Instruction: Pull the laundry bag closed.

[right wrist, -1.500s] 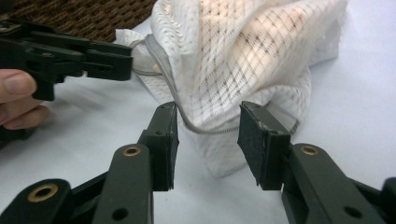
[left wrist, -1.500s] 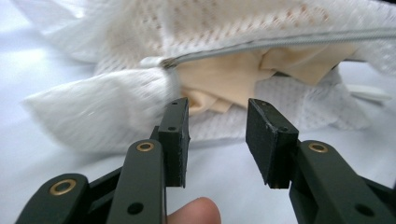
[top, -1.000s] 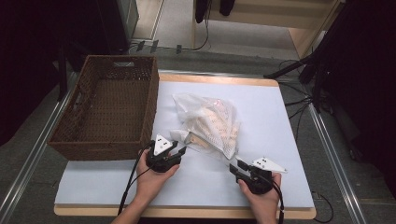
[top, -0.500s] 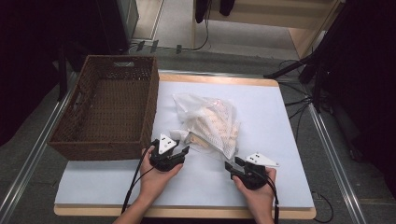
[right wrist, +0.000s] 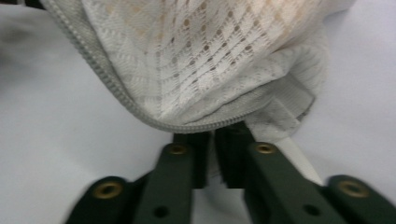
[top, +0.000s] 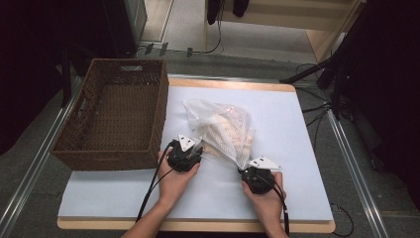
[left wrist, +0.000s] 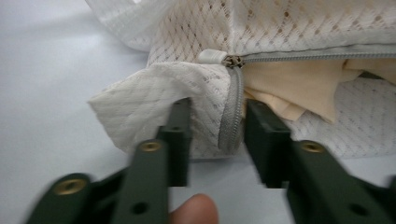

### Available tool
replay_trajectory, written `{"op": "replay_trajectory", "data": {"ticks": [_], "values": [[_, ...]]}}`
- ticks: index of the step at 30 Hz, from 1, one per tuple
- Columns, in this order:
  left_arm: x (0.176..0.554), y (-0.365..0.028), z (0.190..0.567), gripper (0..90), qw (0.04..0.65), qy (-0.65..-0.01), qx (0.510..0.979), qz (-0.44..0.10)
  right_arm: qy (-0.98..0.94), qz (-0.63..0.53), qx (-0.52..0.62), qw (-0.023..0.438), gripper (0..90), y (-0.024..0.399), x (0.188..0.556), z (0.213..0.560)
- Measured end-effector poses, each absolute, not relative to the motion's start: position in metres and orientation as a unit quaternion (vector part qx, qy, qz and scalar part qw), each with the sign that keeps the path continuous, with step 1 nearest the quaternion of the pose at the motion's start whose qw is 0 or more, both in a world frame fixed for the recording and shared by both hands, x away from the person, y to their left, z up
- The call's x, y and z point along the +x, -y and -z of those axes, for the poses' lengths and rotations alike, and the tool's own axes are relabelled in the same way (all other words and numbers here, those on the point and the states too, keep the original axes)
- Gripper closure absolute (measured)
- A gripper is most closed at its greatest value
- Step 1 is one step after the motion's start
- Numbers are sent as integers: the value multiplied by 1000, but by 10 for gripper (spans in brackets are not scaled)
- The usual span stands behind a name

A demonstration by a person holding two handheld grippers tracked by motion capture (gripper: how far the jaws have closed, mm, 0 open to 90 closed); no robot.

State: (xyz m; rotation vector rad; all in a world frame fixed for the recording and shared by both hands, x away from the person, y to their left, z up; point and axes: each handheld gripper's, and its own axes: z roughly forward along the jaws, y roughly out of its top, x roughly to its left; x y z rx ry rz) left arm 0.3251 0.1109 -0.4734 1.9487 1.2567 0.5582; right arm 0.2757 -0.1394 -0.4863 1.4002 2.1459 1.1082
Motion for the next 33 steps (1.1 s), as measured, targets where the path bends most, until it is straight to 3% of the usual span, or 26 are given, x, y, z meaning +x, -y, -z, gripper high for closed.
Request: {"op": "replay_trajectory", "data": {"ticks": [1,3,6,11,16,21,25,28,30,33], "values": [[326,-111,473,821,367,-488,762,-214,-761,-388,490,175,900,141,275,486],[327,-111,473,875,369,-485,767,-203,-761,-388,490,173,900,142,275,485],[323,-114,468,882,384,-477,770,-178,-759,-387,494,173,900,151,272,482],[305,-126,456,882,444,-463,762,-83,-744,-388,505,202,900,185,259,471],[287,-133,472,873,432,-461,775,-21,-741,-402,507,182,900,205,244,469],[273,-133,471,866,432,-442,786,-6,-748,-382,517,167,894,205,243,479],[264,-127,469,861,423,-421,802,-20,-739,-427,495,161,743,202,240,477],[265,-132,470,860,429,-430,794,-14,-736,-447,483,157,692,198,239,474],[264,-134,470,861,428,-429,795,-15,-735,-436,491,171,588,194,239,475],[260,-135,470,861,426,-428,797,-13,-730,-419,511,174,563,194,242,479]]}}
